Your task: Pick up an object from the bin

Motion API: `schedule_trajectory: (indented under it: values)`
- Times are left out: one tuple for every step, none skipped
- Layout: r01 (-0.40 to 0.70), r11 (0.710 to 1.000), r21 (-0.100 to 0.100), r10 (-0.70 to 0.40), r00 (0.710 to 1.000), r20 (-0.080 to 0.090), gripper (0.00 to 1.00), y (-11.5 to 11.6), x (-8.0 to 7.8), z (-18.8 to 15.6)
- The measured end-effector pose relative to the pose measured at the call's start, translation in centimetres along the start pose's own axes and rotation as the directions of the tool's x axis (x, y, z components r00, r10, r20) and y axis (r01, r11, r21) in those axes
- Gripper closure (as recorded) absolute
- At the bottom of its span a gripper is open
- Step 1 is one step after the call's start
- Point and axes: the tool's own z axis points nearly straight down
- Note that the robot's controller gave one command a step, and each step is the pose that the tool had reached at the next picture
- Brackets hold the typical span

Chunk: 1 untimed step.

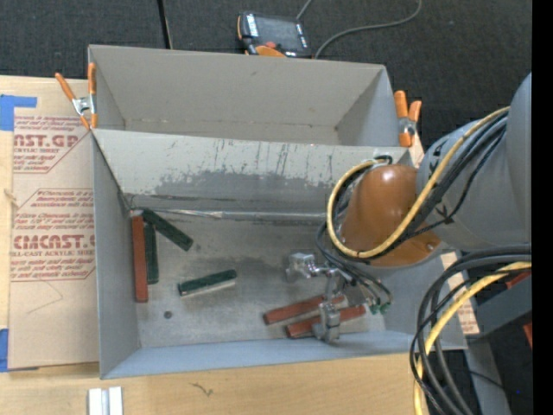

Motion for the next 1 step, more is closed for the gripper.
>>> schedule_trajectory:
  values:
    - [0.001, 1.0, -0.001, -0.001, 1.0, -0.006, 1.0, 0.03, 0.04, -0.17]
